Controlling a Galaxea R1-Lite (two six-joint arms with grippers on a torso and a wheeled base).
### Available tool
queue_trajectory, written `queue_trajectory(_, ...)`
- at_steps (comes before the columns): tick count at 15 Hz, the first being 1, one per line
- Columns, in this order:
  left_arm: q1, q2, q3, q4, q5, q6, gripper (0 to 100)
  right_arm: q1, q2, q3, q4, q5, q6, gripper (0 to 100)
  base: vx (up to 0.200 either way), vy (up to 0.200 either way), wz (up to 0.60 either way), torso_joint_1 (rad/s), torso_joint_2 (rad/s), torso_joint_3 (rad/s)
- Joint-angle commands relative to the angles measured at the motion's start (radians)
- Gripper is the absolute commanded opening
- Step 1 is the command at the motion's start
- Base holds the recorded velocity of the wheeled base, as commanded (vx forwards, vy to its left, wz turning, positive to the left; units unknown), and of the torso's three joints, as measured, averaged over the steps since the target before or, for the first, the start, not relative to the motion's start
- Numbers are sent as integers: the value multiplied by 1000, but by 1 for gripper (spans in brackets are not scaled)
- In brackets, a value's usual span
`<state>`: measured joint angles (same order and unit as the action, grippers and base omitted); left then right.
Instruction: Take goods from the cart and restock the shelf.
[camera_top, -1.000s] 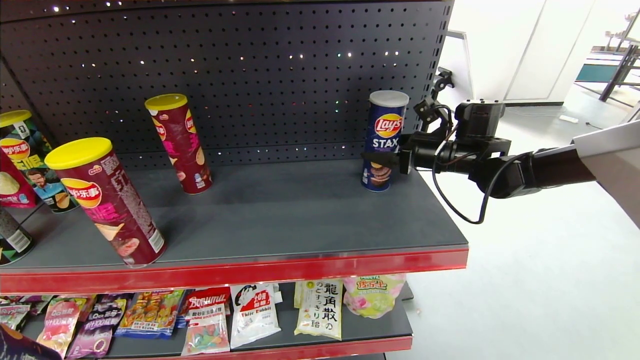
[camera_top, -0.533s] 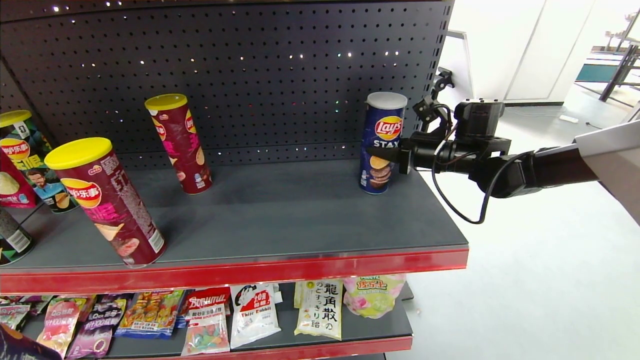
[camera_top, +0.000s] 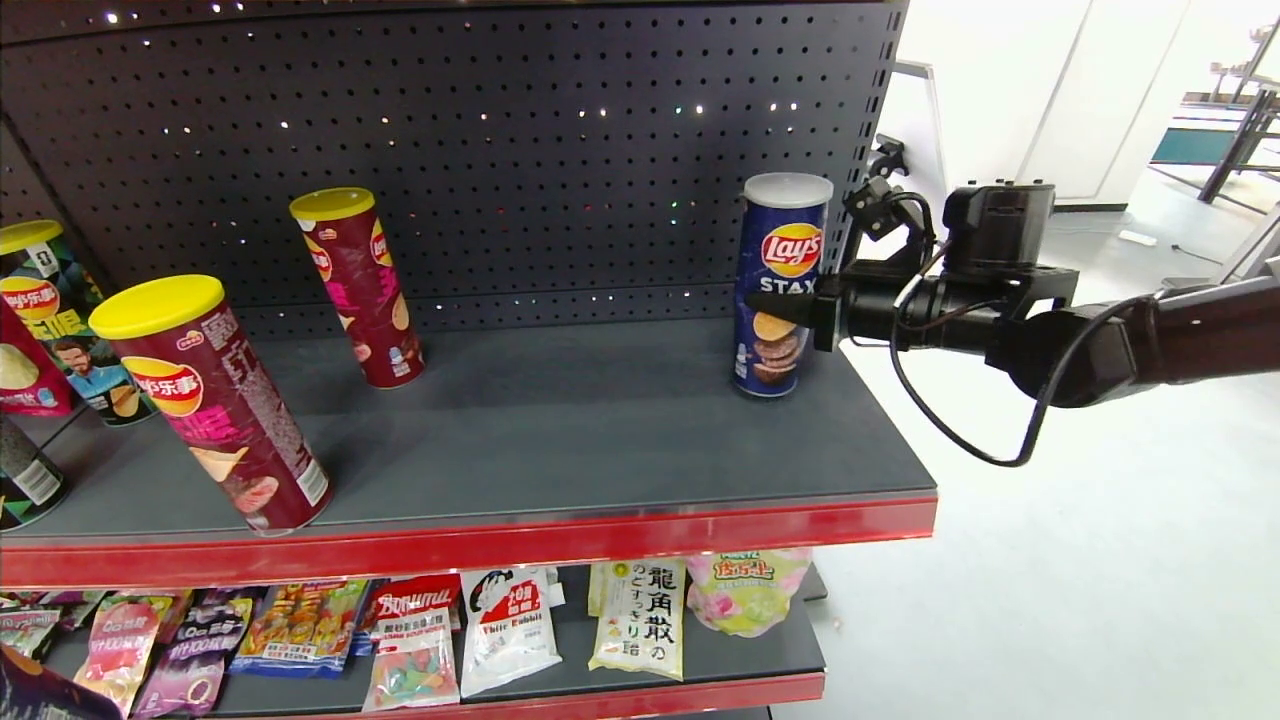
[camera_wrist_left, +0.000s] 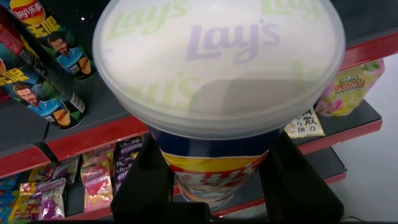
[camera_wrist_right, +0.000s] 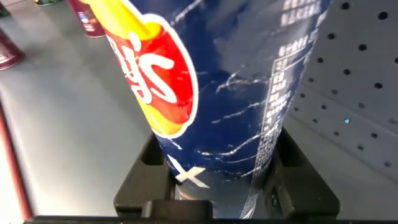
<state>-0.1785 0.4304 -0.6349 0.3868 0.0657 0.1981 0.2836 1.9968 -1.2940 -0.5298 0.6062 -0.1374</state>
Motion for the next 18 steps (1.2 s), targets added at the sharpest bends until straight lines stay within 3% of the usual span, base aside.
queue_trajectory(1, 1, -2, 1, 1, 0, 0, 0, 23, -127, 111, -7, -19, -1, 0, 0, 0, 0, 0, 0, 0)
queue_trajectory(5, -1, 10, 0, -8, -1, 0, 0, 35, -201, 200, -19, -101, 2, 0, 0, 0, 0, 0, 0, 0)
queue_trajectory(11, -1, 28, 1, -36, -1, 1, 0, 69, -253, 421, -194, -137, 7, 0, 0, 0, 0, 0, 0, 0)
queue_trajectory(18, -1, 28, 6, -34, -3, 1, 0, 95, -214, 449, -259, -134, 7, 0, 0, 0, 0, 0, 0, 0)
